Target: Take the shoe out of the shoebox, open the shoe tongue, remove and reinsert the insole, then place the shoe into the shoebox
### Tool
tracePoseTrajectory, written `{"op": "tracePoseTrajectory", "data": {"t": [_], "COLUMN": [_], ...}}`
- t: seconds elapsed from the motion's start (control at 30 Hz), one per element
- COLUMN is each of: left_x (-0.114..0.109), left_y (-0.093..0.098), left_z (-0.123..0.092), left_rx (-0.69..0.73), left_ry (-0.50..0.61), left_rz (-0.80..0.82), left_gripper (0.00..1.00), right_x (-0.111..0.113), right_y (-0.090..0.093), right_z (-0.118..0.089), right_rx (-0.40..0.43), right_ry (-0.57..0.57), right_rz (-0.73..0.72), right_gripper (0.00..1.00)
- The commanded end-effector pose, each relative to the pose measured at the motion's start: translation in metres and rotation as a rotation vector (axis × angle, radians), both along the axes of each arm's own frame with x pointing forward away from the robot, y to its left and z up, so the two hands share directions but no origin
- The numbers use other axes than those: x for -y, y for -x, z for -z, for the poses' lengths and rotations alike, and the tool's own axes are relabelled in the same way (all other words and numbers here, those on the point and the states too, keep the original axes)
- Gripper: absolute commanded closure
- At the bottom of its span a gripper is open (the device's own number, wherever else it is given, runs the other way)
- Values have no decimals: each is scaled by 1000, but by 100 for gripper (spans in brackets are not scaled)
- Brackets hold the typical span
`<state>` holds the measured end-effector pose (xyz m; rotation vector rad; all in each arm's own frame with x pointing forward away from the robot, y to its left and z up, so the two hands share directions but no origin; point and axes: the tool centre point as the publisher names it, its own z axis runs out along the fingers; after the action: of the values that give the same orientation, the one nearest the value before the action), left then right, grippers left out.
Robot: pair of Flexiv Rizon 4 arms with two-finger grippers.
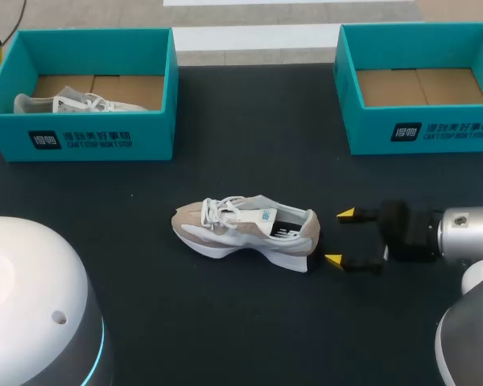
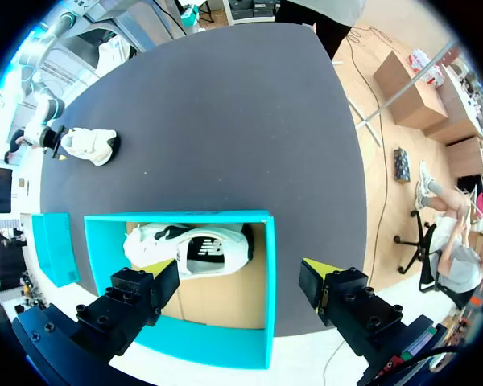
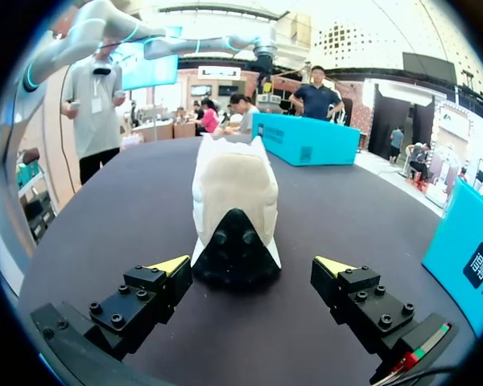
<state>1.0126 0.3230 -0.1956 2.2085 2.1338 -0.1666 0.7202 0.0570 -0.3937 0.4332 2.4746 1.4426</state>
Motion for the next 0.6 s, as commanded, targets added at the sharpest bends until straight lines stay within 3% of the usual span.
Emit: {"op": "tracePoseTrajectory", "data": {"t": [0.03, 0.6], "left_x": [0, 0], "left_y": [0, 0], "left_z": [-1, -1], "left_rx": [-1, -1], "left_ry": [-1, -1], "left_rz": [1, 1], "left_gripper": [0, 0], "right_x": [-12, -49], "right_y": [-6, -7], "right_z": [4, 20], "right_rx": [-2, 11], "right_ry": [5, -58], "right_rz": [17, 7], "right_gripper": [0, 0]}}
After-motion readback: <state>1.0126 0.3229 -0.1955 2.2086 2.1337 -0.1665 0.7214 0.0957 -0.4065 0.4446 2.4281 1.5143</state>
